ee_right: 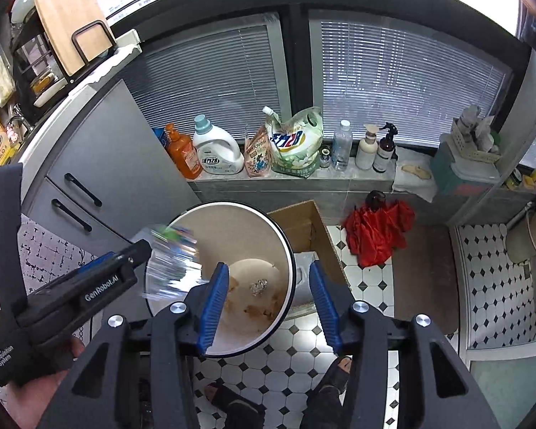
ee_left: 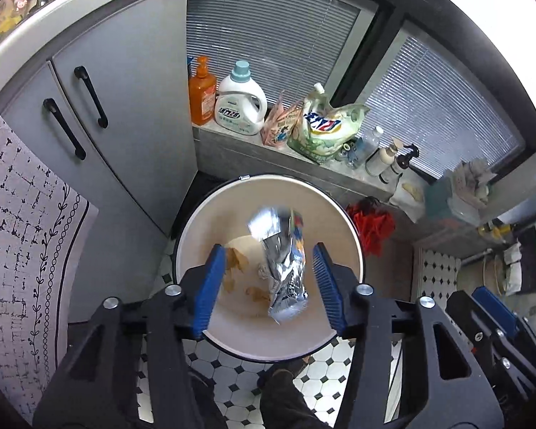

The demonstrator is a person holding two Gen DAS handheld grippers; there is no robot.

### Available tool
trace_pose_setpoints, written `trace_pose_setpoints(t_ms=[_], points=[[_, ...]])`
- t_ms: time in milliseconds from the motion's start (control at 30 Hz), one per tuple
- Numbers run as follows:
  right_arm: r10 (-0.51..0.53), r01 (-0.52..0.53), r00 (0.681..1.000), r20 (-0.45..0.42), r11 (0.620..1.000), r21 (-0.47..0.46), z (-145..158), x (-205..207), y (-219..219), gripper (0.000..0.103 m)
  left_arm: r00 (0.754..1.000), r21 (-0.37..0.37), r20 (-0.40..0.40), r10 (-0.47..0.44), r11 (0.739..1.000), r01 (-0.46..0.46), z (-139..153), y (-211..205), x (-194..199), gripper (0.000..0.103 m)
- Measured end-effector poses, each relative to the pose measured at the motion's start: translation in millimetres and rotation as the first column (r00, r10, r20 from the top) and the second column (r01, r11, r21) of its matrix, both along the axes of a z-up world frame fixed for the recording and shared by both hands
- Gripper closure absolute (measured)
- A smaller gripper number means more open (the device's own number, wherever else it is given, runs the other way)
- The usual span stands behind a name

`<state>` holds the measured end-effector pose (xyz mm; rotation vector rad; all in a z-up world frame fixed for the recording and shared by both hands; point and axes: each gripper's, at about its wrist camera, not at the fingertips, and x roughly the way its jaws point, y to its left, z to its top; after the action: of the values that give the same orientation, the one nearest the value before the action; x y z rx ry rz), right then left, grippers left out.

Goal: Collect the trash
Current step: 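Open both grippers to drop the wrapper and paper into the bucket, then move both tools back to the counter toward the remaining silver bag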

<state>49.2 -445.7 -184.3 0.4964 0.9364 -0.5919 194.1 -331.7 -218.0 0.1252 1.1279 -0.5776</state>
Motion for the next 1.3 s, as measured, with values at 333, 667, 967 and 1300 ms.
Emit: trace_pose_setpoints(t_ms=[333,667,967,1300], points=[[0.044,-0.044,0.997,0.064,0.999,-0.013,25,17,12,0.057,0.993,0.018,0.079,0.085,0.996,-0.087,36,29,13,0.043],[0.171,-0.16,0.97,0.171,0.984,-0.076,85,58,58,0.055,0.956,-0.032,0.188,0.226,0.974,-0.224,105,99,32,0.037],[0.312,-0.284,0.915,0.255,0.949,-0.14,136,96,117,0.043,0.882,-0.099,0.276,0.382,0.924,-0.37,158,184,36,0.029],[0.45,-0.419,0.839,0.306,0.893,-0.165,164,131,188,0.031,0.781,-0.143,0.344,0.522,0.851,-0.506,187,276,37,0.014]])
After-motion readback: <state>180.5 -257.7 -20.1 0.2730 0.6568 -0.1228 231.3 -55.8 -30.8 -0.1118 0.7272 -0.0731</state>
